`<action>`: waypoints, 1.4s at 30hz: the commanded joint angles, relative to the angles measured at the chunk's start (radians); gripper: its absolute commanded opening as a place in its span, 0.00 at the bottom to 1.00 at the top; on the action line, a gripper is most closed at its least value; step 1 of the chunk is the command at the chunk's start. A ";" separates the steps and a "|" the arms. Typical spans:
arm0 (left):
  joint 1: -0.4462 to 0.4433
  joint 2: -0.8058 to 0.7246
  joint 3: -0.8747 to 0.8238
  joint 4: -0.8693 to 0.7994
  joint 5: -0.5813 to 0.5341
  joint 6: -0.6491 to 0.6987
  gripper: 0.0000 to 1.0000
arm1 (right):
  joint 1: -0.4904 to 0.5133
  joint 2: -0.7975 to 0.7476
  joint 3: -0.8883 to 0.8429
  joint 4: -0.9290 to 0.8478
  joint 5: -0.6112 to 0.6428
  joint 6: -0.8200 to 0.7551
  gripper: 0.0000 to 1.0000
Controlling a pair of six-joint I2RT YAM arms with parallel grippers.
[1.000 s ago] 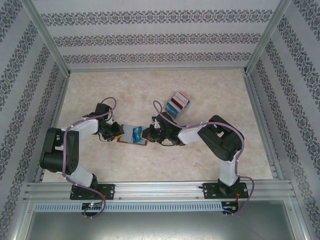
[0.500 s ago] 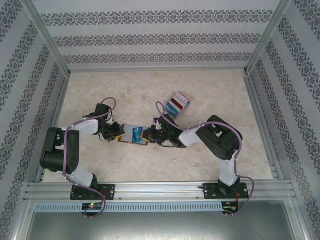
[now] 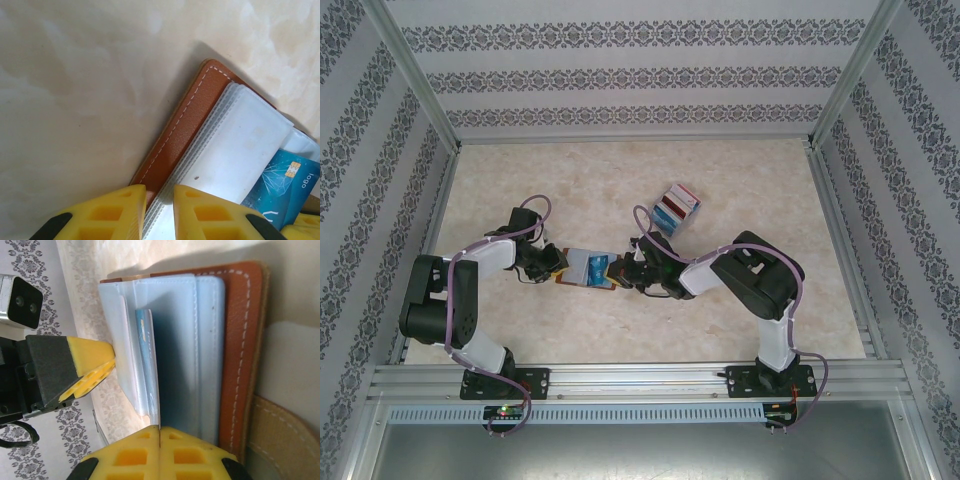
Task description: Put the credit cards into the card holder
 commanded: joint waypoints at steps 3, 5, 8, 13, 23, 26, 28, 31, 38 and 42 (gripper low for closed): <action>0.006 0.035 -0.048 -0.011 -0.057 -0.007 0.23 | 0.017 0.033 0.025 0.049 -0.012 0.013 0.02; 0.006 0.037 -0.052 -0.009 -0.060 -0.008 0.23 | 0.018 0.029 0.027 0.055 -0.018 -0.003 0.02; 0.006 0.039 -0.049 -0.015 -0.069 -0.008 0.23 | 0.016 0.020 0.018 0.077 -0.019 -0.014 0.02; 0.006 0.031 -0.046 -0.019 -0.080 -0.015 0.23 | 0.013 -0.004 0.006 0.124 -0.016 -0.034 0.02; 0.006 0.042 -0.035 -0.024 -0.085 -0.018 0.23 | 0.003 0.012 0.006 0.169 -0.025 -0.009 0.02; 0.006 0.046 -0.035 -0.026 -0.087 -0.019 0.23 | -0.002 0.015 -0.001 0.171 -0.025 -0.012 0.02; 0.006 0.047 -0.032 -0.027 -0.091 -0.019 0.23 | -0.004 0.011 -0.009 0.155 -0.012 -0.022 0.01; 0.006 0.049 -0.030 -0.027 -0.091 -0.021 0.23 | -0.010 0.014 -0.015 0.137 0.000 -0.045 0.01; 0.007 0.056 -0.026 -0.029 -0.091 -0.018 0.22 | -0.010 0.083 0.009 0.143 -0.033 -0.039 0.00; 0.006 0.057 -0.024 -0.029 -0.090 -0.021 0.22 | -0.012 0.092 0.000 0.141 -0.032 -0.037 0.00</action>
